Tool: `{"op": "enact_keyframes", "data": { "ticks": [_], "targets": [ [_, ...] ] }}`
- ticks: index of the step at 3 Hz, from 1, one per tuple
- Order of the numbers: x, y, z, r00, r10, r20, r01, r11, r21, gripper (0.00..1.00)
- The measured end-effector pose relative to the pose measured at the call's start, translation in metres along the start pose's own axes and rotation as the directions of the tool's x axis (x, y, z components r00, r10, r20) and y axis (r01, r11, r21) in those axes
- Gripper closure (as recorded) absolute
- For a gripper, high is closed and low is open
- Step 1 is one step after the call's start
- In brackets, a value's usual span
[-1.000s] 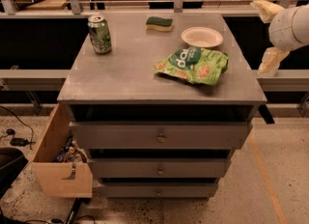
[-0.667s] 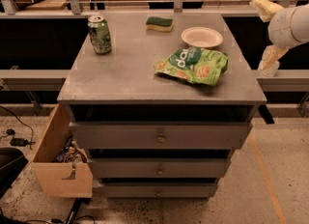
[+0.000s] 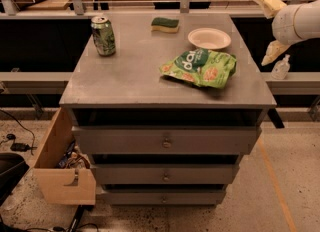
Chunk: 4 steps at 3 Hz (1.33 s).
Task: Move paper bowl near green can
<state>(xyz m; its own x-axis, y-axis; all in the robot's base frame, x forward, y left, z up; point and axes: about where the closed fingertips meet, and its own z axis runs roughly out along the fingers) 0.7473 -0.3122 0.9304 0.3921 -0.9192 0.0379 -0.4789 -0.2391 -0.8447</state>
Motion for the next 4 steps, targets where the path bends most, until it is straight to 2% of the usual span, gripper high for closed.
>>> {"op": "enact_keyframes", "data": {
  "ticks": [2, 4],
  "targets": [
    [0.003, -0.02, 0.025, 0.997, -0.042, 0.062, 0.039, 0.9974, 0.06, 0.0],
    [-0.008, -0.037, 0.037, 0.988, -0.052, 0.144, 0.035, 0.9926, 0.116, 0.0]
  ]
}}
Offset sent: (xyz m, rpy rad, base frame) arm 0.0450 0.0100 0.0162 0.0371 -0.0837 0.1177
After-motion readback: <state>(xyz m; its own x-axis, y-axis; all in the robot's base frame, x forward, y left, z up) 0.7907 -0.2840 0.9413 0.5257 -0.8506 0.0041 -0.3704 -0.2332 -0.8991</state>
